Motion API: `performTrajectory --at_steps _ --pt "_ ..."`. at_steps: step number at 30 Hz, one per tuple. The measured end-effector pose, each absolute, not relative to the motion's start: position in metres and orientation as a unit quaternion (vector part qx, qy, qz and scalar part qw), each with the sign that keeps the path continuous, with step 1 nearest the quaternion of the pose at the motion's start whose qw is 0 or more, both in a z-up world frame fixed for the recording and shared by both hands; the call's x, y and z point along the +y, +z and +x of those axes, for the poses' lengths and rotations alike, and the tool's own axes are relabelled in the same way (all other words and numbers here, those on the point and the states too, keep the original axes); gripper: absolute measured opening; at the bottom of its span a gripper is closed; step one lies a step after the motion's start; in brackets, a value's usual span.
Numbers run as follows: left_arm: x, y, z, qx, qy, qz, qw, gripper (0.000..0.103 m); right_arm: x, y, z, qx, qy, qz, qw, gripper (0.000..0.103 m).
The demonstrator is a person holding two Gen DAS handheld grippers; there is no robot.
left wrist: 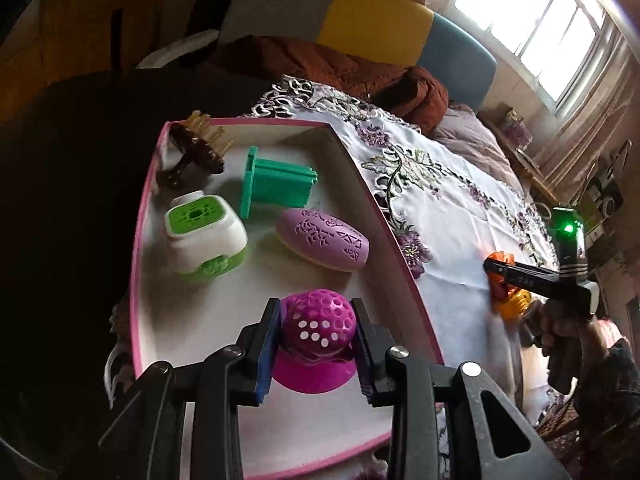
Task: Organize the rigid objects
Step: 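Lower the magenta piece into the pink tray and open the left tool, then carry the orange cubes into the pink tray and open the right tool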
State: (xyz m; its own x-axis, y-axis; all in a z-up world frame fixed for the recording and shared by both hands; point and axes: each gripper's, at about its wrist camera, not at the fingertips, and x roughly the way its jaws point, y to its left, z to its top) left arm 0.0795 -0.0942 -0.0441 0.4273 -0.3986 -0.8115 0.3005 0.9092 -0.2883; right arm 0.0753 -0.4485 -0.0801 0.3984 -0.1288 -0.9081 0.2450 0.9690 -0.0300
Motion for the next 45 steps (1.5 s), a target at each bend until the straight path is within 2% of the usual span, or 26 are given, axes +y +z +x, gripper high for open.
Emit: performTrajectory --at_steps 15,27,45 --pt "-0.111 -0.073 0.138 0.5 -0.151 -0.021 0.852 0.032 -0.447 -0.08 0.075 0.537 -0.112 0.046 0.835 0.059" --pt "-0.11 -0.066 0.12 0.493 -0.161 -0.011 0.855 0.042 -0.447 -0.08 0.075 0.537 -0.113 0.046 0.835 0.059" --pt "-0.092 -0.033 0.077 0.461 -0.141 0.004 0.876 0.043 -0.445 -0.079 0.075 0.535 -0.115 0.031 0.837 0.059"
